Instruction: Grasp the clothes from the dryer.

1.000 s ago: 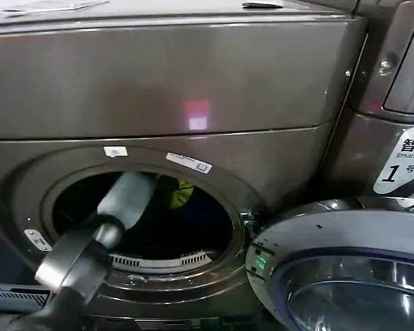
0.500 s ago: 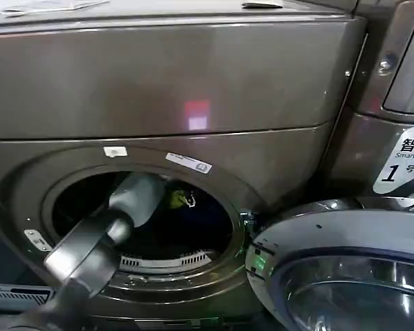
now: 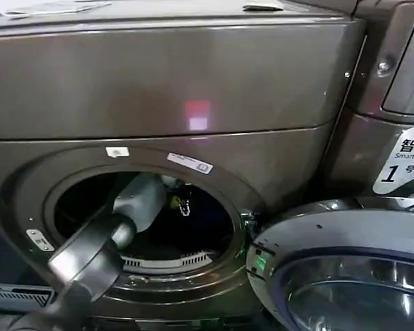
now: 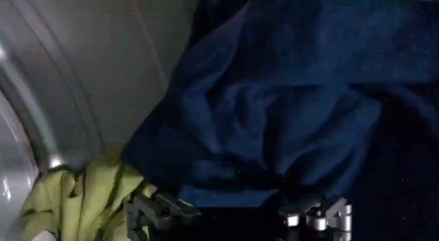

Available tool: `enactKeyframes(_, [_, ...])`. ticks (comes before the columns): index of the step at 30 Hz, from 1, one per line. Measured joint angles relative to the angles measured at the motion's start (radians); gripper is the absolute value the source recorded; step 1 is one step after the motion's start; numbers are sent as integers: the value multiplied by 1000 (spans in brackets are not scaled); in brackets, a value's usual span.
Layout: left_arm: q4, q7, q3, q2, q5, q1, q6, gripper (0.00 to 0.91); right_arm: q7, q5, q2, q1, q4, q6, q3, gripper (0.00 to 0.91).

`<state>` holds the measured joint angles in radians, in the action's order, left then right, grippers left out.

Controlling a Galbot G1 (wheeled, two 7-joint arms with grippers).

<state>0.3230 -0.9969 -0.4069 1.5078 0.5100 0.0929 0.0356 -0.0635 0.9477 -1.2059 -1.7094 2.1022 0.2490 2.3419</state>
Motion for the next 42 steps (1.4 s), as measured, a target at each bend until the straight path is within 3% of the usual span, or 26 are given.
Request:
enactKeyframes(23, [-1, -19, -9, -5, -10, 2, 6, 0, -1, 0, 0, -3, 2, -1, 3, 907])
enactKeyframes(31, [48, 36, 111, -25, -75, -27, 24, 0, -1, -1, -3, 5, 10, -1, -10, 907])
enactKeyframes(42, [203, 245, 384, -74, -250, -144, 55, 0, 0, -4, 3, 16, 8, -4, -24, 907])
